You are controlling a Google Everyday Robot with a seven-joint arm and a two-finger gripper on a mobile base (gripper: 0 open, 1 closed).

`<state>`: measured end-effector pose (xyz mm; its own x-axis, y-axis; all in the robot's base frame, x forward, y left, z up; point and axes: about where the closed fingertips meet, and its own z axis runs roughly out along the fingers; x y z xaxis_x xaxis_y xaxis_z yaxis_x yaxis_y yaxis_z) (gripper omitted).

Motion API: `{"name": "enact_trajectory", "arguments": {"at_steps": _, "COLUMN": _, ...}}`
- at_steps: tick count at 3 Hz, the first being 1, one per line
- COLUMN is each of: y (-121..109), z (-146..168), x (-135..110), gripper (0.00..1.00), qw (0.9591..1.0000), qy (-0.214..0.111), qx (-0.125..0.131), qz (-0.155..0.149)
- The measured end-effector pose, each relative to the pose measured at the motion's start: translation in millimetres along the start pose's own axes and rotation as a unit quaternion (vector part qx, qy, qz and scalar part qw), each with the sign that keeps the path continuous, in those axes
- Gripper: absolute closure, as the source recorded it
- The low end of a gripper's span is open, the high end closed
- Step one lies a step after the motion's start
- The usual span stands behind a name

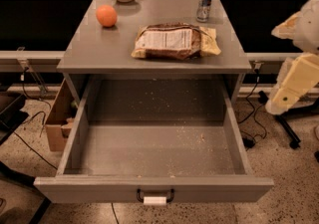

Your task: Place redbull can into top drawer

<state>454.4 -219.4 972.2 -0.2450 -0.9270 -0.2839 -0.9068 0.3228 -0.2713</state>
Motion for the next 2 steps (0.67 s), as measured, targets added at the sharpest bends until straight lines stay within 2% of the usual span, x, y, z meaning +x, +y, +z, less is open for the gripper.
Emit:
{"name": "enact_trajectory", "arguments": {"at_steps": 1, "y": -52.1, "z": 24.9, "x": -5.9, "gripper": 0.00, "qw": 0.9905, "qy": -0.109, "qx": 0.046, "qz": 0.070}}
{"name": "enact_trajectory", "arguments": {"at_steps": 2, "y": -96.0, "z": 28.7, "x": -18.6, "gripper": 0.00, "qw": 0.9679, "qy": -0.198, "qx": 0.080, "qz": 0.132}}
